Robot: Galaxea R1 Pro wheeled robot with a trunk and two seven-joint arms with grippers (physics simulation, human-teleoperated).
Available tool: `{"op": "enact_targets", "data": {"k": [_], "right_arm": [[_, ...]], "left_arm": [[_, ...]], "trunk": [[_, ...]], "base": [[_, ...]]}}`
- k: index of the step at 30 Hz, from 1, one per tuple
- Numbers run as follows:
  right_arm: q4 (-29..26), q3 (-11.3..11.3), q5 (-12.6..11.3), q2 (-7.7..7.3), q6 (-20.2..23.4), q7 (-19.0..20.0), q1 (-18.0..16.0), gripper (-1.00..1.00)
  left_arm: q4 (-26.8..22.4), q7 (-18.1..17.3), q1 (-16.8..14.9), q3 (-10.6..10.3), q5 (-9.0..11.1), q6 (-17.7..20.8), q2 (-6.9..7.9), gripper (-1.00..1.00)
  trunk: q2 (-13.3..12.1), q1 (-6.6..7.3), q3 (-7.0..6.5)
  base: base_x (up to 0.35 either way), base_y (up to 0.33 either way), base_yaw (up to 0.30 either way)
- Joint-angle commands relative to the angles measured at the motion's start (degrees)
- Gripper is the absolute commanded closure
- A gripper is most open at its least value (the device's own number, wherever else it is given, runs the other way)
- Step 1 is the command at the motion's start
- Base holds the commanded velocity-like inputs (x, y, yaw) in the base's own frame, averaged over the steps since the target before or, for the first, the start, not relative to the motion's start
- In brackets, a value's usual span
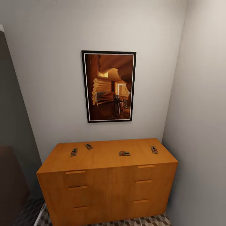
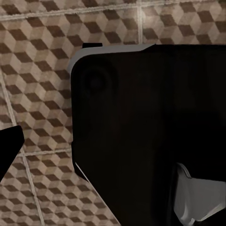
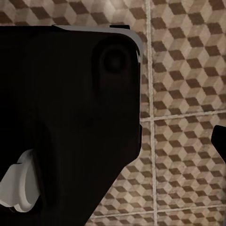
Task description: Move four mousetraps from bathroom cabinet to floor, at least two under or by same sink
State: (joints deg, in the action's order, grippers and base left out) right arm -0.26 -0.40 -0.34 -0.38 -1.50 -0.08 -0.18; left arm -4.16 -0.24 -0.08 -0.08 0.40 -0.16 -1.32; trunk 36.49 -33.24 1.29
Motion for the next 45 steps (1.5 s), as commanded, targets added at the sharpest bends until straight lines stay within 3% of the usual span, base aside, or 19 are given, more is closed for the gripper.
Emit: {"op": "enact_targets", "data": {"k": [1, 32, 45], "right_arm": [[0.00, -0.02, -0.03, 0.00, -0.16, -0.01, -0.01, -1.00], [0.00, -0.33, -0.18, 0.03, -0.26, -0.09, 0.00, -1.00], [0.00, -0.46, -0.40, 0.03, -0.21, -0.10, -0.02, -1.00]], "left_arm": [[-0.05, -0.02, -0.01, -0.03, 0.04, -0.02, 0.00, -1.00], [-1.03, 0.00, -0.01, -0.10, 0.04, -0.02, 0.00, -1.00], [-1.88, -0.01, -0.01, 0.08, 0.07, -0.03, 0.00, -1.00]], "trunk": [[-0.34, 0.21, -0.09], [-12.77, 7.02, -5.66], [-12.77, 7.02, -5.66]], "base": [[0.000, 0.000, 0.000], [0.000, 0.000, 0.000], [0.000, 0.000, 0.000]]}}
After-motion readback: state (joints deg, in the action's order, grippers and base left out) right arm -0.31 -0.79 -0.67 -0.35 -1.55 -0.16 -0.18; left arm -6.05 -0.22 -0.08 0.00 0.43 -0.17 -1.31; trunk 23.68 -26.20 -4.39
